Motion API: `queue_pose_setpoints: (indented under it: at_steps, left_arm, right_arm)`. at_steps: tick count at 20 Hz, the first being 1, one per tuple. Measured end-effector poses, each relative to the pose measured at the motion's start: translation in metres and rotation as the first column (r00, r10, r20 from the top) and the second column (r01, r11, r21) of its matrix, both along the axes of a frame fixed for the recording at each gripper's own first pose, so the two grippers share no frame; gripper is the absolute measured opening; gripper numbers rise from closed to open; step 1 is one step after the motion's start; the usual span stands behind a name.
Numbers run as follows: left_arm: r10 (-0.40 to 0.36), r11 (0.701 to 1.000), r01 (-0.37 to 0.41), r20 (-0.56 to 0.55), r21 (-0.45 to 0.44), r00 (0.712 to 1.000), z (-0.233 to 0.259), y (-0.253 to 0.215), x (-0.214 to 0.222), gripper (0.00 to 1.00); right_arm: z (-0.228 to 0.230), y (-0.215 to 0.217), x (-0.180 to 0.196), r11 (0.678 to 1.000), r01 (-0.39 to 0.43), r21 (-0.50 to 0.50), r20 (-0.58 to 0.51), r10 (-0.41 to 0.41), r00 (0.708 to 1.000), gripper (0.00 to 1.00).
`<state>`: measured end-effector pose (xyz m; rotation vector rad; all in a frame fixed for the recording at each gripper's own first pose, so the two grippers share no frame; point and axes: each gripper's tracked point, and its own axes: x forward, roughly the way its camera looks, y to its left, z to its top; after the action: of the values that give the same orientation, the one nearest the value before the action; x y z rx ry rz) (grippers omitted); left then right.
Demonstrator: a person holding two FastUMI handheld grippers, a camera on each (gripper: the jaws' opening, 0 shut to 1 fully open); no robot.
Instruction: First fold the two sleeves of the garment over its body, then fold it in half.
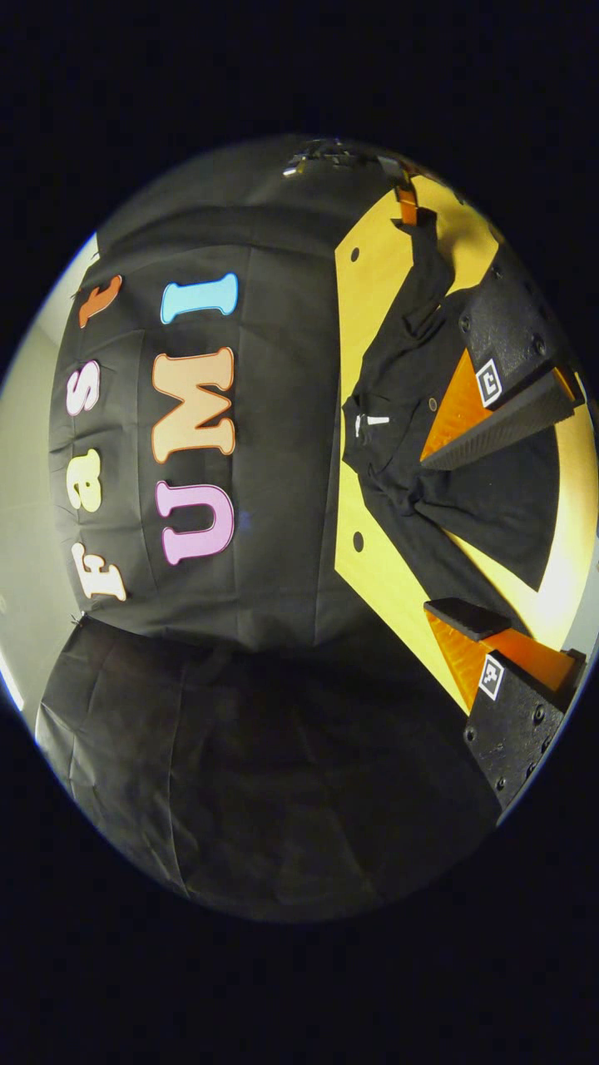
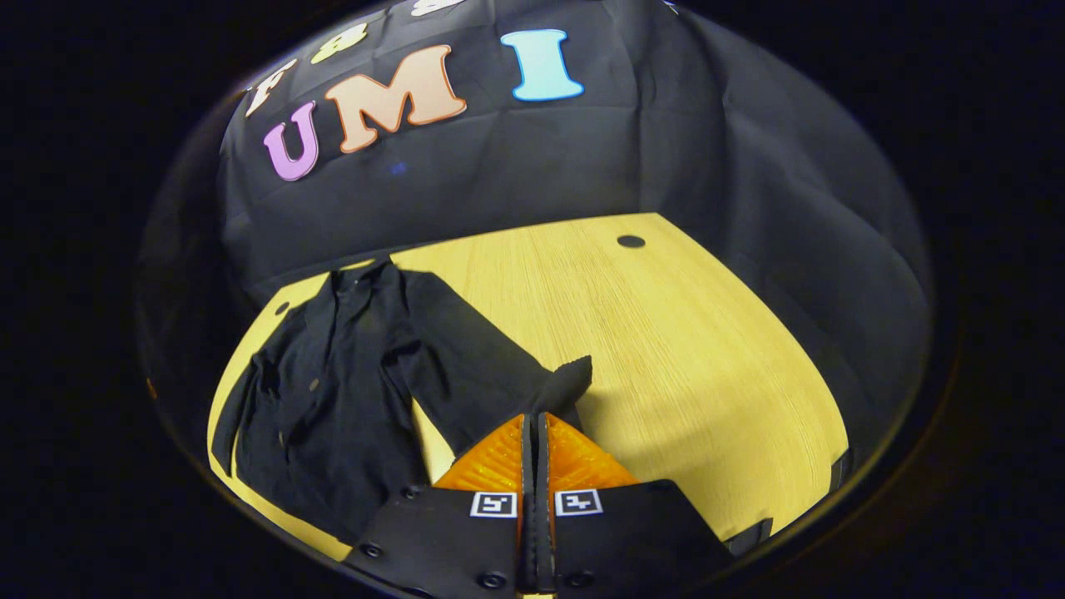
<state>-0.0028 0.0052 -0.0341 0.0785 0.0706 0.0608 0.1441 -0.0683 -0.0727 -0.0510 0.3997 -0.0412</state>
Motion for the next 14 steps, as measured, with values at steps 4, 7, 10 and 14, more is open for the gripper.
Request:
queue_pose_setpoints:
  at_steps: [4, 7, 10, 14]
  left_arm:
    - [-0.034, 0.999, 0.034, -0.011, -0.012, 0.999, 0.001, 0.019, 0.019, 0.92]
    - [-0.064, 0.997, 0.063, -0.030, -0.032, 0.997, -0.006, 0.029, 0.030, 0.93]
    - [-0.098, 0.994, 0.095, -0.055, -0.056, 0.994, -0.014, 0.038, 0.041, 0.94]
    - [-0.099, 0.994, 0.095, -0.081, -0.052, 0.992, -0.022, 0.057, 0.055, 0.92]
  right_arm:
    - [0.028, 0.046, 0.019, 1.000, -0.015, -0.009, 0.059, 0.015, 0.998, 0.02]
    - [0.047, 0.080, 0.034, 0.999, -0.030, -0.012, 0.093, 0.031, 0.995, 0.00]
    - [0.066, 0.113, 0.050, 0.999, -0.051, -0.019, 0.129, 0.053, 0.990, 0.02]
    - [0.088, 0.156, 0.073, 0.996, -0.077, -0.034, 0.166, 0.081, 0.983, 0.02]
